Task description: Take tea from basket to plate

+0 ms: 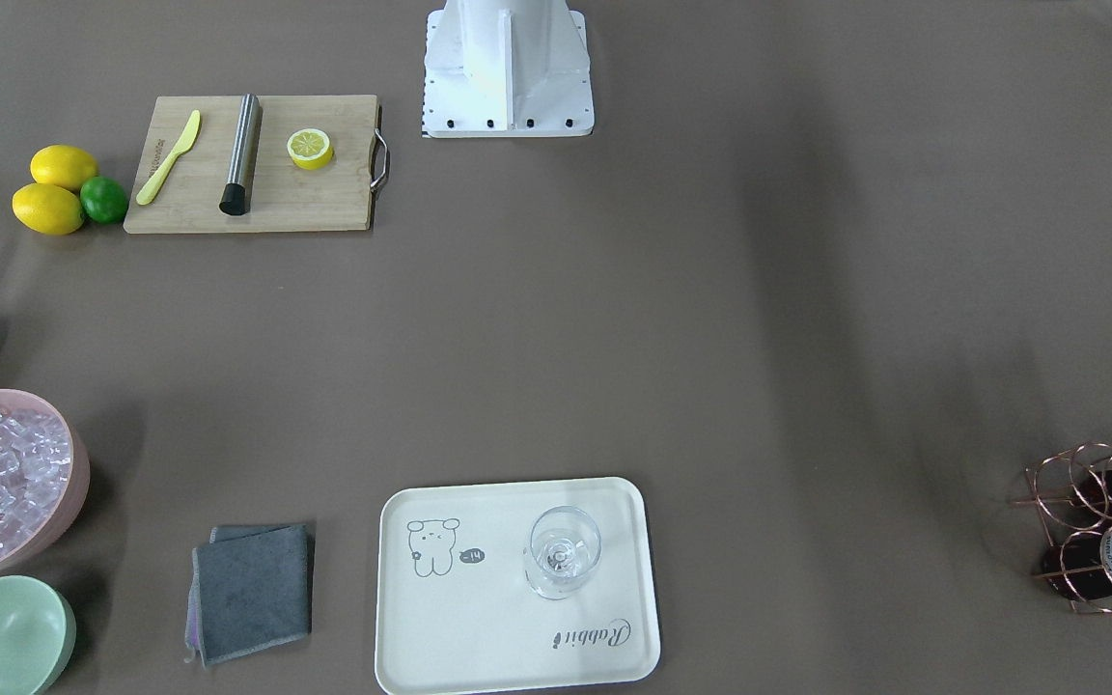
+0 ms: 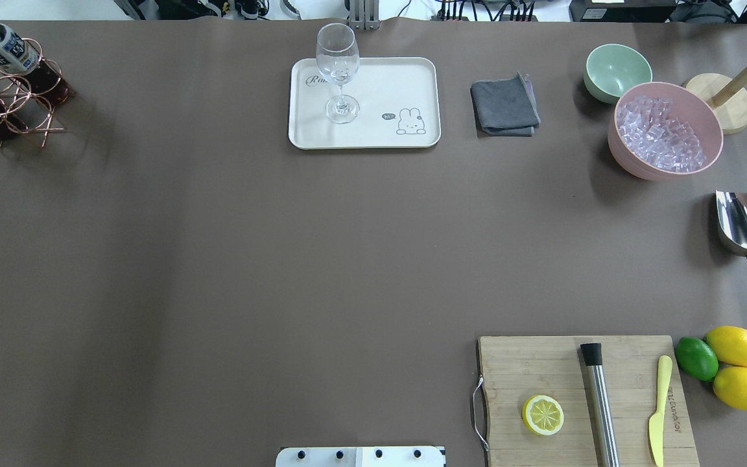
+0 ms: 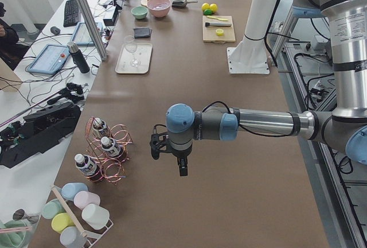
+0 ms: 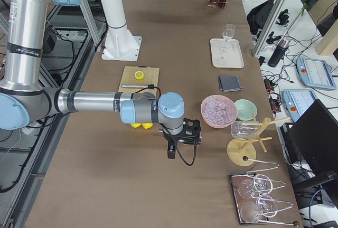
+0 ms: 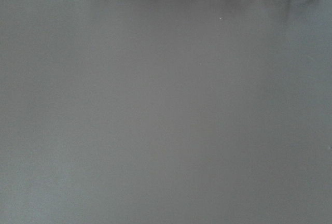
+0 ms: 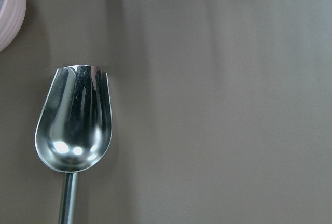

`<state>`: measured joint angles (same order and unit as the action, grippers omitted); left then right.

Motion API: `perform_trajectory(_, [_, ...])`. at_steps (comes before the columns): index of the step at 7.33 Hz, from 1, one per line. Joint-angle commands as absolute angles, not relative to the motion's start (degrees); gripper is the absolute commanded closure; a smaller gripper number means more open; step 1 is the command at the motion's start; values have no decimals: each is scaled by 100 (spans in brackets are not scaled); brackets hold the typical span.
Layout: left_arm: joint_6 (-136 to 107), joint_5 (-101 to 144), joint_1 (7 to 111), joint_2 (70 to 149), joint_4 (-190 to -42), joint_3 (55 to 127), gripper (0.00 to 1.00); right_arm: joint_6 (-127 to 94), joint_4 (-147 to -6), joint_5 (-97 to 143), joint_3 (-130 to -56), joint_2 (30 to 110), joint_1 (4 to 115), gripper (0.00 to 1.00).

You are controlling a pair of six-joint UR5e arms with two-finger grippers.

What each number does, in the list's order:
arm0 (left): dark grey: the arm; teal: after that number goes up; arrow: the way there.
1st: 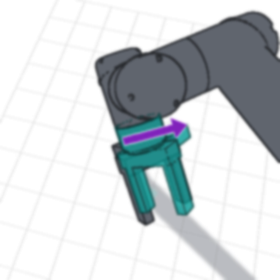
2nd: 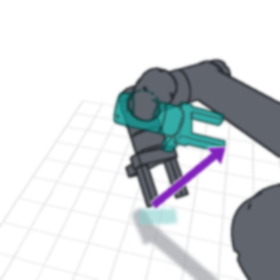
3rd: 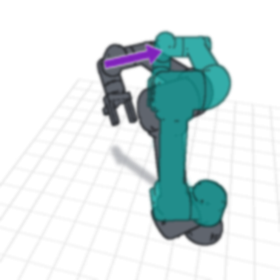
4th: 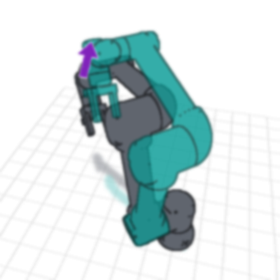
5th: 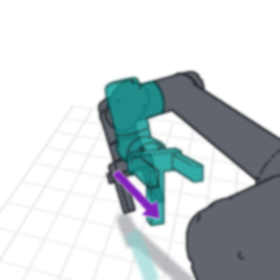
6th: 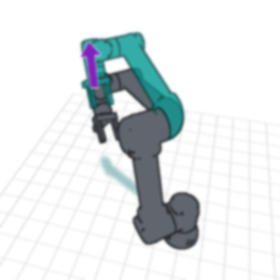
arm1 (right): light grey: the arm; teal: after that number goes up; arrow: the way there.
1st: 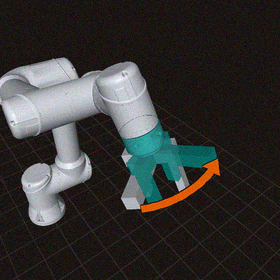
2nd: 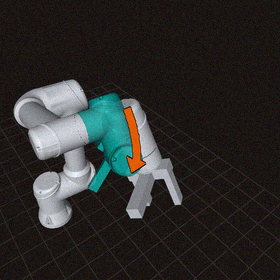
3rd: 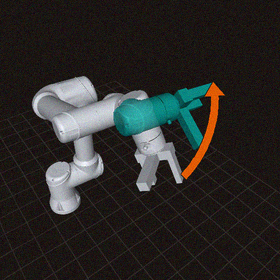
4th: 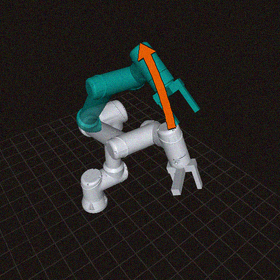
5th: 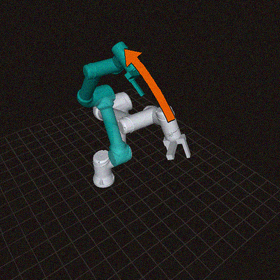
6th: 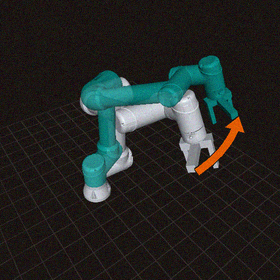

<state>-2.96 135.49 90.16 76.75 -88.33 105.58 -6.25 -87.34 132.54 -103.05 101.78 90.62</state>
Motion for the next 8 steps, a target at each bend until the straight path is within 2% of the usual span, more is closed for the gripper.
perform_trajectory(1, [360, 13570, 9131, 7454, -8868, 10556, 2, -606, -8728, 13263, -10318, 10195, 9070, 0])
perform_trajectory(8, [387, 13570, 9158, 7479, -8877, 10503, 2, -624, -8754, 13192, -10310, 10169, 9018, 0])
